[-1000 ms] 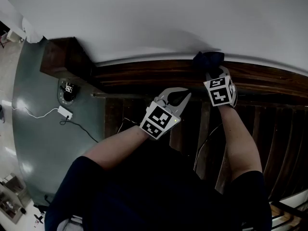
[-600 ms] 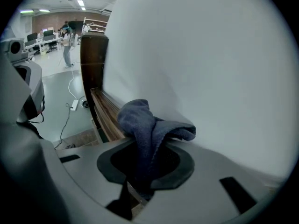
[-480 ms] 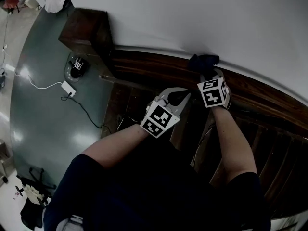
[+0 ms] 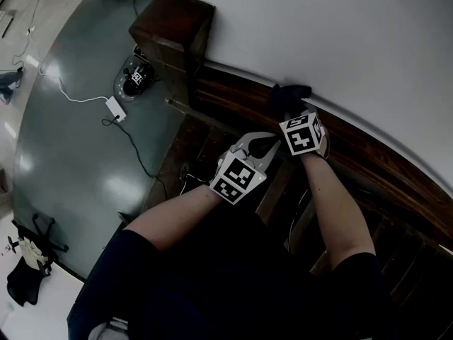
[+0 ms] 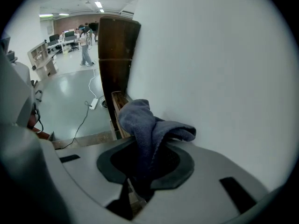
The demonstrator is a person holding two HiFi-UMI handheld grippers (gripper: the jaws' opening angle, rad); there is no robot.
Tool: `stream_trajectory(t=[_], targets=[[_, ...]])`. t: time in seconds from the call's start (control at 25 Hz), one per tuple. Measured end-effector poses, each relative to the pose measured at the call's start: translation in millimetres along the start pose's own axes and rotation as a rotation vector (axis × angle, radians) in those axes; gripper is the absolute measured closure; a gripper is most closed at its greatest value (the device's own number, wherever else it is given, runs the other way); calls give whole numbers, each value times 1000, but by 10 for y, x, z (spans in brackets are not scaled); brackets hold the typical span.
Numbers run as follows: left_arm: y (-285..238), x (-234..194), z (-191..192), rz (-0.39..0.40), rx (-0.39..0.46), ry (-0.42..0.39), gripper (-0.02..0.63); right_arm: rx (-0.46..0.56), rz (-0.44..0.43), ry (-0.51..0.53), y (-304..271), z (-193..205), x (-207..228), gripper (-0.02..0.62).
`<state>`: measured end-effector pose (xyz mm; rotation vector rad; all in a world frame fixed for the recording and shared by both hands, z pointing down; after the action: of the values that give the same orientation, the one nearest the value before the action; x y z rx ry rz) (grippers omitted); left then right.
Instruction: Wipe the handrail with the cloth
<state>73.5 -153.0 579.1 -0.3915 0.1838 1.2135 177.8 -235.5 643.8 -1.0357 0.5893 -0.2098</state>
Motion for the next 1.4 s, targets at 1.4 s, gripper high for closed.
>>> stream_trajectory(t=[1.4], targets=[[1666,-83,-862,-208,60,-89,603,514,-376,-205,1707,-1176,-1014,508]])
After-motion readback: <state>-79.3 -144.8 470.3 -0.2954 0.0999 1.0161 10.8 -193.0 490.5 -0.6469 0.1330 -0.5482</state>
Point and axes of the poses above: the fingertips, and each gripper's own axes: y backward along the fingers, x to its right, z out of its underside, the point moved 3 cm from there along y, backward along the fingers
